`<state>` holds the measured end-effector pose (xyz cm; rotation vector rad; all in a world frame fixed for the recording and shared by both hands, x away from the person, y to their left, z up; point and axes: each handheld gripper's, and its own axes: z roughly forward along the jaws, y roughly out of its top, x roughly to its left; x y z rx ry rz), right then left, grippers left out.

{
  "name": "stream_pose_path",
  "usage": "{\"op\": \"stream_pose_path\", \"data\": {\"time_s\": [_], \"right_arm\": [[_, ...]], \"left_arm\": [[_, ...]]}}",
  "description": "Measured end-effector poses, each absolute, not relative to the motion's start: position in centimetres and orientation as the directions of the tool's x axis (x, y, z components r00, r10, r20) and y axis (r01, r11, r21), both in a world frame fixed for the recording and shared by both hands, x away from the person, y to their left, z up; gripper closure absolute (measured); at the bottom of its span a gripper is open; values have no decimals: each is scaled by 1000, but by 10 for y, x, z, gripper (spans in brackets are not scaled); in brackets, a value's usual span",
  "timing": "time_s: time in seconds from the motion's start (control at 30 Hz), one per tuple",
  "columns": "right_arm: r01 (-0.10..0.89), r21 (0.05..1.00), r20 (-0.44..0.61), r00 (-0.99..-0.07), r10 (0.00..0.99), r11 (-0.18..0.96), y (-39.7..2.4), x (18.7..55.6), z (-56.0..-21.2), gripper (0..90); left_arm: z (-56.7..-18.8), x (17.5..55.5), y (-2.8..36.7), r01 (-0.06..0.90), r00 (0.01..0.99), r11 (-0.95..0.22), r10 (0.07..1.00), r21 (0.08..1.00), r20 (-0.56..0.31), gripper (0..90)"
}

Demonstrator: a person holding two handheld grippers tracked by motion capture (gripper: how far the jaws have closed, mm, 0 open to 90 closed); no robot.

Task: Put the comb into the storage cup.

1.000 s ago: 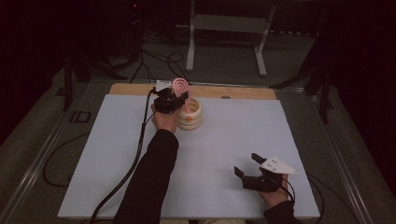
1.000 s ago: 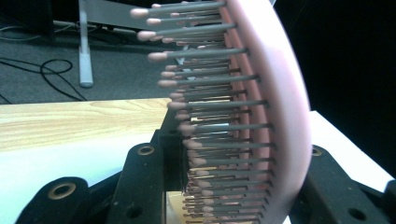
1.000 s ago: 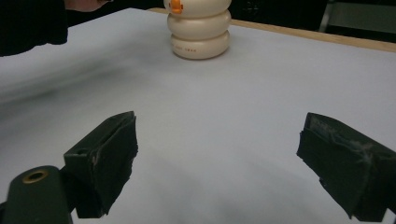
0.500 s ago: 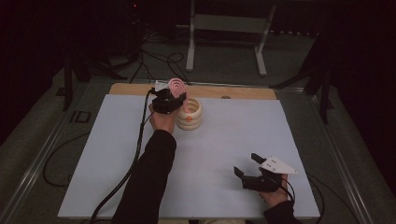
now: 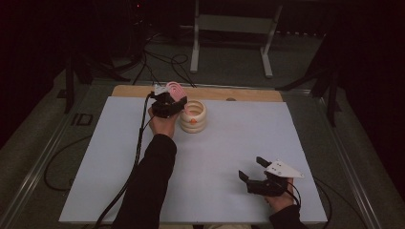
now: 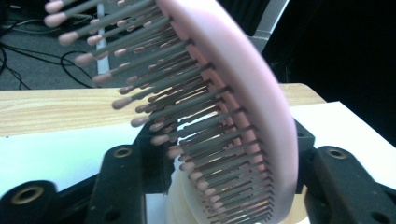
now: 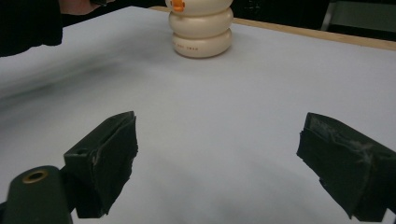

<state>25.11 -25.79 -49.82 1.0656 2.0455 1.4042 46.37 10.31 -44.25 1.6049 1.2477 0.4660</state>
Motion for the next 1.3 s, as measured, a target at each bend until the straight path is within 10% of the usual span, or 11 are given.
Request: {"op": "stream_pose_path", "data": {"time_s": [0.9,1.3], "right_arm": [[350,918,68,-605,793,188,-258,251,-498,112],[349,918,69,-606,793,187,-259,251,-498,111]], "left_arm": [[-445,461,99,510,332,-30,929,860,-165,18],[-444,456,101,501,335,-26,927,865,-167,1]]}}
